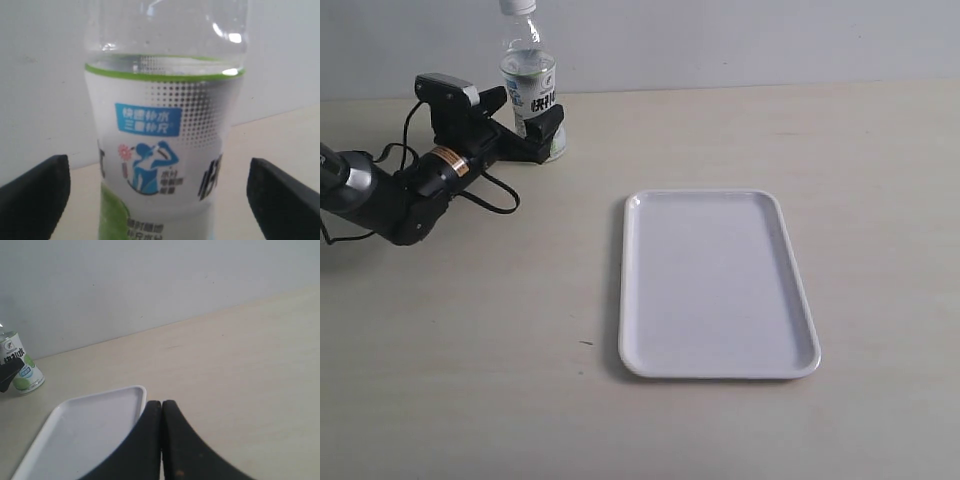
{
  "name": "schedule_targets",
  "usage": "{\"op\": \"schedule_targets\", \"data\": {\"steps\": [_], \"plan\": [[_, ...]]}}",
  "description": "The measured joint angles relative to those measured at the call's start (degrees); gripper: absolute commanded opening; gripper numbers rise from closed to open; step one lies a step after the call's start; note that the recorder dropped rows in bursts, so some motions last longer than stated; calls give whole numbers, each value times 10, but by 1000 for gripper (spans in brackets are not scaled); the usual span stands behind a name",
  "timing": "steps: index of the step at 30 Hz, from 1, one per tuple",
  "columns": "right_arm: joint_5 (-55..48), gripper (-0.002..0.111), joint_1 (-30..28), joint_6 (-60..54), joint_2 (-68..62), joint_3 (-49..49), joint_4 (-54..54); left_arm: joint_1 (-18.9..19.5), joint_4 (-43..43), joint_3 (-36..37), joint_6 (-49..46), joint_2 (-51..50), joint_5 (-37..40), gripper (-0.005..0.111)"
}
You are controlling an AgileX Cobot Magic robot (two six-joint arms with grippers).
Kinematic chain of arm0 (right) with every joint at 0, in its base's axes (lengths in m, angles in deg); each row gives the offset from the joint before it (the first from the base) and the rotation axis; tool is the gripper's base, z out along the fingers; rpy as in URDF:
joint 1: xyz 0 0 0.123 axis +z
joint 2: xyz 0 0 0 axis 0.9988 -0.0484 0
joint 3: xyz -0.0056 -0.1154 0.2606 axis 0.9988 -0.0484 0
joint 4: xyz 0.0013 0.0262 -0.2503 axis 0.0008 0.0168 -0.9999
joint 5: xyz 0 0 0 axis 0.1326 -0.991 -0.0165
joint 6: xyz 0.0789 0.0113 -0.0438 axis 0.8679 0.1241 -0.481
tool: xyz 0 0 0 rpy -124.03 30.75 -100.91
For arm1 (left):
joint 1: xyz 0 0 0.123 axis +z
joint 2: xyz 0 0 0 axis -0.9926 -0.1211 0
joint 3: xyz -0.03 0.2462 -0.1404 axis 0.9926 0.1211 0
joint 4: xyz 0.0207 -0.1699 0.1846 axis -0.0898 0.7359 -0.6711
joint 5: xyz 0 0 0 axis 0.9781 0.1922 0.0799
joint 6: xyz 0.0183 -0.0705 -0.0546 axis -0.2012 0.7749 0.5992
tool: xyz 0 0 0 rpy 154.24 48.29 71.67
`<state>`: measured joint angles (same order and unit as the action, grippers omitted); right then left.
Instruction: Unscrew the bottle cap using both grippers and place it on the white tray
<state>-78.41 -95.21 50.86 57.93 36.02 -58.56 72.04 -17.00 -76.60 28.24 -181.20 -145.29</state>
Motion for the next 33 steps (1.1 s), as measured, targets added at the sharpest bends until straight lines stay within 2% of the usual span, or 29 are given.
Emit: {"op": "schedule_targets", "data": {"steps": [4, 6, 8, 12, 13, 16, 24, 33], "plan": [[0, 0, 0, 0, 0, 0, 0, -19, 24, -17, 3, 0, 34, 89], [-1, 0, 0, 0, 0, 0, 0, -22, 33, -22, 2, 0, 50, 76], [-1, 0, 0, 0, 0, 0, 0, -22, 45, -25, 2, 0, 62, 50], [-2, 0, 0, 0, 0, 0, 0, -22, 47, -26, 2, 0, 66, 7], [-2, 0, 0, 0, 0, 0, 0, -22, 47, -26, 2, 0, 66, 0], [-2, 0, 0, 0, 0, 0, 0, -22, 42, -26, 2, 0, 66, 0], [-2, 0, 0, 0, 0, 0, 0, -22, -90, -10, 7, 24, 71, 0], [-3, 0, 0, 0, 0, 0, 0, -23, -165, 94, 7, 113, 91, 0]]}}
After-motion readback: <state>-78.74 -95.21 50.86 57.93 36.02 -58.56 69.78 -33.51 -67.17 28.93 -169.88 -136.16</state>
